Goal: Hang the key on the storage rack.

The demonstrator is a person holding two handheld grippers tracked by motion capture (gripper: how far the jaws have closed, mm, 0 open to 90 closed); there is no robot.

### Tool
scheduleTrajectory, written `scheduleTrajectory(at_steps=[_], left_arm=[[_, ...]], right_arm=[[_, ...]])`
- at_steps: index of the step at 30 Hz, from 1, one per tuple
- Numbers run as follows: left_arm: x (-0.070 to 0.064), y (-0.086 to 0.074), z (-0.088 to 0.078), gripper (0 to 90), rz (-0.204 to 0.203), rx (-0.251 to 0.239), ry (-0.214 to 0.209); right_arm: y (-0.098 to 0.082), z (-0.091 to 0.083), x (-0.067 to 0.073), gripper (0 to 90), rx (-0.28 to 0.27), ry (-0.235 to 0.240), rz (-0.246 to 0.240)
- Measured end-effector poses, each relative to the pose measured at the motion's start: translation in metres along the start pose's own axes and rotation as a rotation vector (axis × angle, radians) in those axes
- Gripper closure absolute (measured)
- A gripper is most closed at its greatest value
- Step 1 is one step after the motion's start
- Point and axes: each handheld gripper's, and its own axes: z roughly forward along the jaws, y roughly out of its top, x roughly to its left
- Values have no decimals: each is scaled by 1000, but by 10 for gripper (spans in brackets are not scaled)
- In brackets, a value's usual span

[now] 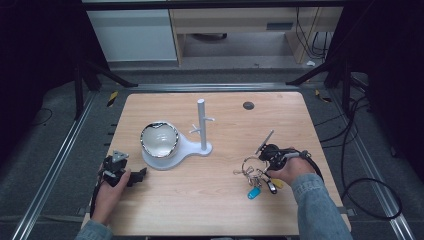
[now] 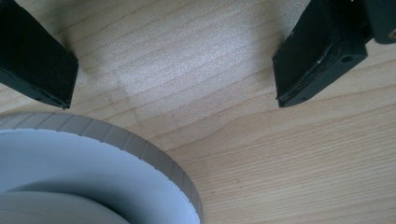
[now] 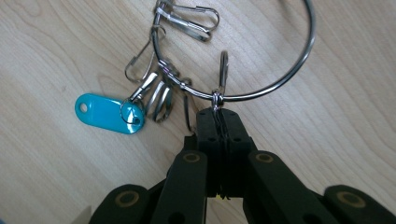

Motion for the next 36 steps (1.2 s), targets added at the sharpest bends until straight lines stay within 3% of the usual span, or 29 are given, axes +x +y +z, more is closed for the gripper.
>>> scheduleTrajectory(at_steps=[8, 13, 17, 22, 36], left_arm=[[0, 0, 0, 0, 0, 0, 0], [0, 0, 0, 0, 2, 0, -2], [0, 0, 0, 0, 0, -3, -3], [0, 0, 0, 0, 2, -3, -4], [0, 0, 0, 0, 2, -3, -4]], right_arm=[[13, -30, 0, 887, 0, -44, -28], [20, -43, -1, 887, -8, -46, -41], [31, -56, 0, 887, 2, -67, -77], [38, -60, 1, 887, 11, -75, -88], [41, -83, -5, 887, -30, -83, -78]])
